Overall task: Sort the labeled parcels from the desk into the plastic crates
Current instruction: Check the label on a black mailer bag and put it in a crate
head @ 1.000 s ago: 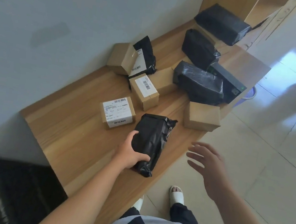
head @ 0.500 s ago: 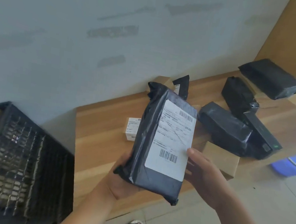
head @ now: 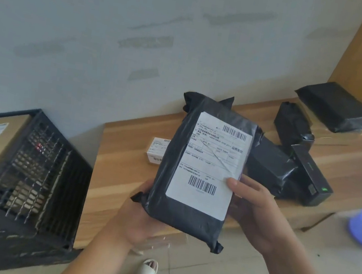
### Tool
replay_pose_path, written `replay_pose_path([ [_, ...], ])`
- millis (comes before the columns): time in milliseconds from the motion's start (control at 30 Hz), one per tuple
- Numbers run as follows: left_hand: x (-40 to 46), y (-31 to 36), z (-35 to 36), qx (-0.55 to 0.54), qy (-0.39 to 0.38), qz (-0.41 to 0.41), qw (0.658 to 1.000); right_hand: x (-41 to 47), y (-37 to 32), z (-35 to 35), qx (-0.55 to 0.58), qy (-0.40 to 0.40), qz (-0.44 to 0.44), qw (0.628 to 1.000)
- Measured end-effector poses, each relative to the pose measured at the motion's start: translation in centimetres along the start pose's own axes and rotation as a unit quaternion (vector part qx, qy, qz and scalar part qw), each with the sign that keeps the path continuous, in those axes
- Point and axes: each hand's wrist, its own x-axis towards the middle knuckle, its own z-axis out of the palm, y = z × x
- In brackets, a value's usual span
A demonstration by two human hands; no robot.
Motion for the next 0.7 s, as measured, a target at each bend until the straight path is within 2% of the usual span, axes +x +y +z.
replay_pose_path([
  [33, 0.0, 0.6, -0.1, -0.005, 0.024, 0.024, 0.999, 0.0, -1.0, 0.1, -0.013, -0.001, -0.014, 1.000],
  [67, -0.4, 1.3, -0.2, -0.011, 0.096, 0.023, 0.995, 0.0, -1.9, 0.2, -0.025, 0.000, -0.026, 0.999],
  [133, -1.4, 2.8, -0.3, 0.022, 0.177, 0.038, 0.983, -0.2, -3.5, 0.6, -0.044, -0.005, -0.049, 0.998],
  [167, -1.9, 3.6, -0.2, 0.068, 0.192, 0.060, 0.977, -0.4, -4.0, 0.7, -0.051, -0.013, -0.060, 0.997],
  [267, -3.9, 4.5, 0.9, 0.160, 0.168, 0.092, 0.968, -1.0, -4.6, 0.8, -0.062, -0.041, -0.072, 0.995],
  [367, -5.1, 4.1, 2.2, 0.209, 0.152, 0.089, 0.962, -1.6, -4.3, 0.6, -0.067, -0.061, -0.066, 0.994],
  [533, -5.6, 2.0, 2.7, 0.202, 0.137, 0.070, 0.967, -2.6, -4.0, 0.4, -0.084, -0.060, -0.053, 0.993],
  [700, -5.9, 1.0, 3.0, 0.180, 0.147, 0.089, 0.969, -3.3, -3.9, 0.3, -0.087, -0.071, -0.037, 0.993],
])
